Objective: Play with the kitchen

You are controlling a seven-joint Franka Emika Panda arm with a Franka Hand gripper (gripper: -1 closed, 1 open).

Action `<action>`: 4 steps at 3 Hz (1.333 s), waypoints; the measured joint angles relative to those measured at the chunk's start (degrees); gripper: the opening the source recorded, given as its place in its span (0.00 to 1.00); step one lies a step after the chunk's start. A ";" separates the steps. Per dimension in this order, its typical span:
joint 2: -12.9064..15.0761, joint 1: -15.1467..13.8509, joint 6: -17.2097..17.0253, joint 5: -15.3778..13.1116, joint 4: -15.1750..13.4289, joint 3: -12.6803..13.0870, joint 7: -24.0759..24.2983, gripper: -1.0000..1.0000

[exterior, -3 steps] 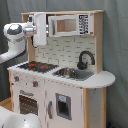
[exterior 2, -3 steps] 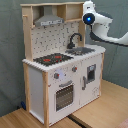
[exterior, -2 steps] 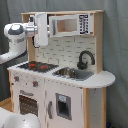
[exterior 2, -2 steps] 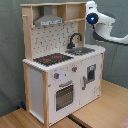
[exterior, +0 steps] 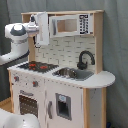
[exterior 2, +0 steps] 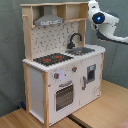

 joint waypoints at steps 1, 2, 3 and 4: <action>-1.04 2.04 4.05 0.00 -2.62 -2.59 -0.02 0.00; -3.17 4.51 6.64 0.00 -6.14 -5.34 -0.12 0.00; -5.50 6.45 9.31 0.00 -9.87 -7.88 -0.13 0.00; -6.86 6.76 14.17 0.28 -10.53 -6.67 1.36 0.00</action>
